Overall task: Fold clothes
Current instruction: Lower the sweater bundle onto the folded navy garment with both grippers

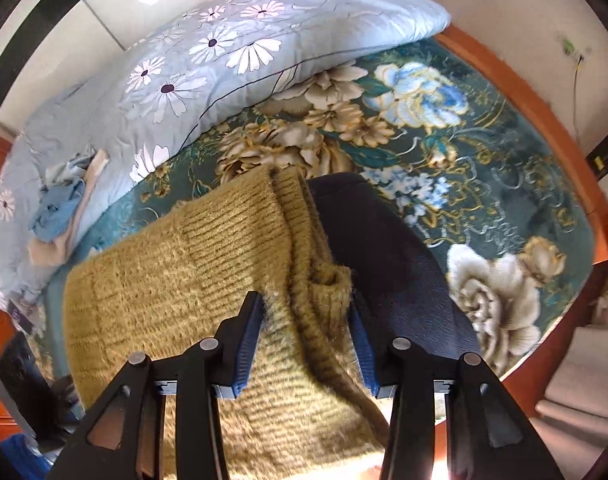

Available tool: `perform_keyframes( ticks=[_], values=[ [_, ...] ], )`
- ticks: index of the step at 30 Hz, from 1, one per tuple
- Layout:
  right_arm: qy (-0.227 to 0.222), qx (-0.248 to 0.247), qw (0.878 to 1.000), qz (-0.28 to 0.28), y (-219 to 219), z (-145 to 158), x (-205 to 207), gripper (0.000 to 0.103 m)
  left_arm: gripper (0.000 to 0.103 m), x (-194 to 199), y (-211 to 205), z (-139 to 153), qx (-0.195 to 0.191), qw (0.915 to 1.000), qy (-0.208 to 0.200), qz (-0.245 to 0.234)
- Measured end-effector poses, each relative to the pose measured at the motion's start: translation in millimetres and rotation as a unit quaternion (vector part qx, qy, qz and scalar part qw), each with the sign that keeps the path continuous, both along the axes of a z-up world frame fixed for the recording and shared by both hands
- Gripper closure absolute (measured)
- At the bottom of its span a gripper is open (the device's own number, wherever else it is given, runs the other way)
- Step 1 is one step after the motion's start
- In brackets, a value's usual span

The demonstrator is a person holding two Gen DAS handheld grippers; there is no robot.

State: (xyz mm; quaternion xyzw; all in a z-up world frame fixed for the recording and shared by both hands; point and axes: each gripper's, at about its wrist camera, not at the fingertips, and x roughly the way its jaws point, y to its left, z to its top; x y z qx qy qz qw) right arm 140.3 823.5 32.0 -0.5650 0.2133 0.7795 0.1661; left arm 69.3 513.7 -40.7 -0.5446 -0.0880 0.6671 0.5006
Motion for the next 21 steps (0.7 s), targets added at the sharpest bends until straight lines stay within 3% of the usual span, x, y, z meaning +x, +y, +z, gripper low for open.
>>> perform_keyframes(
  ticks=[5,9,12,13,14,15,18,21],
  values=[
    [-0.015,-0.014,0.999,-0.028,0.2,-15.6,10.4,0.052,0.058,8.3,10.0,-0.8,-0.01,0.9996,0.005,-0.027],
    [0.021,-0.053,0.996,-0.061,15.2,-29.8,21.6,0.041,0.058,9.0,11.2,-0.2,-0.002,0.9996,0.008,-0.027],
    [0.05,-0.079,0.993,-0.075,23.8,-36.4,26.4,0.039,0.06,7.9,15.5,1.8,0.009,0.9997,0.0,-0.024],
    [0.059,-0.08,0.993,-0.069,23.1,-35.4,27.2,0.043,0.06,7.9,17.3,3.7,0.013,0.9996,-0.002,-0.024],
    [0.069,-0.082,0.992,-0.061,22.9,-33.4,27.8,0.056,0.061,8.6,19.1,6.2,0.02,0.9995,-0.007,-0.025],
    [0.078,-0.083,0.992,-0.056,23.5,-30.2,28.4,0.061,0.063,9.9,21.2,9.1,0.032,0.9989,-0.018,-0.028],
    [0.09,-0.078,0.992,-0.052,26.1,-22.5,29.1,0.064,0.063,12.2,25.3,16.4,0.065,0.9963,-0.048,-0.028],
    [0.082,-0.069,0.993,-0.054,24.2,-25.1,27.8,0.064,0.063,14.5,28.0,15.4,0.054,0.9976,-0.039,-0.02]
  ],
)
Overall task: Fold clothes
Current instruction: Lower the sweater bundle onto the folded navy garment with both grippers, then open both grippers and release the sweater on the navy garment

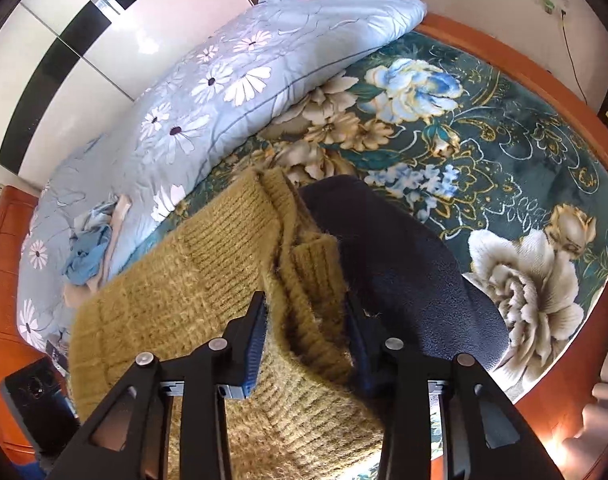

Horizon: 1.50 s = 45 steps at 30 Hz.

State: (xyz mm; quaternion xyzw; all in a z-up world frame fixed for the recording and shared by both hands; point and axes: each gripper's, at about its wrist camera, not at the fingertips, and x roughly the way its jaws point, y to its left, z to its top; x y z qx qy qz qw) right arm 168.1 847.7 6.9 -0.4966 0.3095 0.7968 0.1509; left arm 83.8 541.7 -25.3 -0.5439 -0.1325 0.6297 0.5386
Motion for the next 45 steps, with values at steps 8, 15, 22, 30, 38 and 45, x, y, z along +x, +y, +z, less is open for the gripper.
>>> perform_keyframes(
  ticks=[8,15,22,30,38,45],
  values=[
    [-0.003,0.007,1.0,-0.007,-4.2,-3.8,1.5,0.062,0.06,-1.2,-10.9,-13.2,-0.053,0.9982,0.026,0.007],
    [0.017,0.007,0.999,-0.03,-7.6,16.2,19.9,0.06,0.037,-1.7,-36.2,3.9,-0.082,0.9949,0.059,-0.001],
    [0.015,0.052,0.997,-0.055,-21.3,44.5,44.5,0.059,0.035,0.9,-74.3,31.8,-0.096,0.985,0.142,0.017],
    [0.018,0.088,0.996,0.005,-65.0,52.4,36.0,0.059,0.035,27.2,-39.1,66.6,-0.072,0.9687,0.237,-0.001],
    [-0.029,0.113,0.993,0.017,-69.9,17.9,32.6,0.059,0.033,60.0,1.5,30.5,-0.115,0.9464,0.297,-0.053],
    [-0.025,0.105,0.994,0.001,-63.6,11.8,37.9,0.059,0.031,64.1,5.2,29.3,-0.118,0.9444,0.302,-0.056]
  ],
)
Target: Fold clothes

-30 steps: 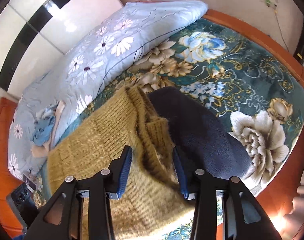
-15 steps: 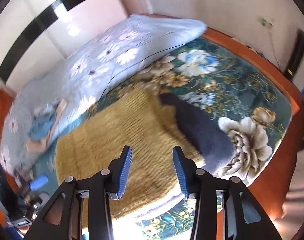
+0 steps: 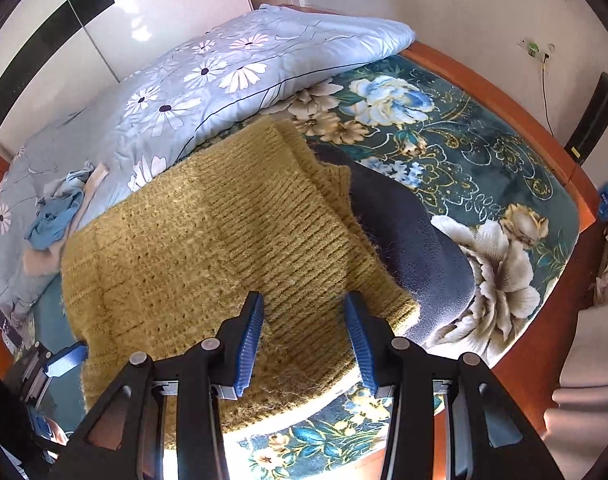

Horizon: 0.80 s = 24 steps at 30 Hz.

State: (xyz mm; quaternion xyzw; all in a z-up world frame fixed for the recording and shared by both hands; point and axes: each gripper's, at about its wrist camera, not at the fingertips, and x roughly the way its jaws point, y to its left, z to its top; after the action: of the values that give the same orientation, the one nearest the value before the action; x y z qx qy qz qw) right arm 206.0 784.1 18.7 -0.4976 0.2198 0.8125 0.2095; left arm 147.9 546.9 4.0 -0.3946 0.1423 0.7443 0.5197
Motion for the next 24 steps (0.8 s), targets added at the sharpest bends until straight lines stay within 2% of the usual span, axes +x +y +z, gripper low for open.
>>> perform_keyframes(
  ticks=[6,10,18,24],
  values=[
    [0.013,0.015,1.0,-0.001,-14.1,20.1,4.1,0.059,0.03,5.5,-20.3,18.6,0.024,0.9993,-0.021,0.02],
    [0.018,0.021,0.999,0.018,-40.8,28.4,13.6,0.059,0.03,20.3,-39.9,26.1,0.04,0.9978,-0.028,0.045],
    [-0.001,0.015,0.999,0.046,-96.5,13.7,46.2,0.059,0.024,49.8,-70.5,15.3,0.031,0.9937,-0.065,0.086],
    [-0.012,0.007,0.998,0.054,-126.2,-0.8,66.7,0.054,0.015,71.7,-91.2,9.7,0.028,0.992,-0.064,0.105]
  ],
)
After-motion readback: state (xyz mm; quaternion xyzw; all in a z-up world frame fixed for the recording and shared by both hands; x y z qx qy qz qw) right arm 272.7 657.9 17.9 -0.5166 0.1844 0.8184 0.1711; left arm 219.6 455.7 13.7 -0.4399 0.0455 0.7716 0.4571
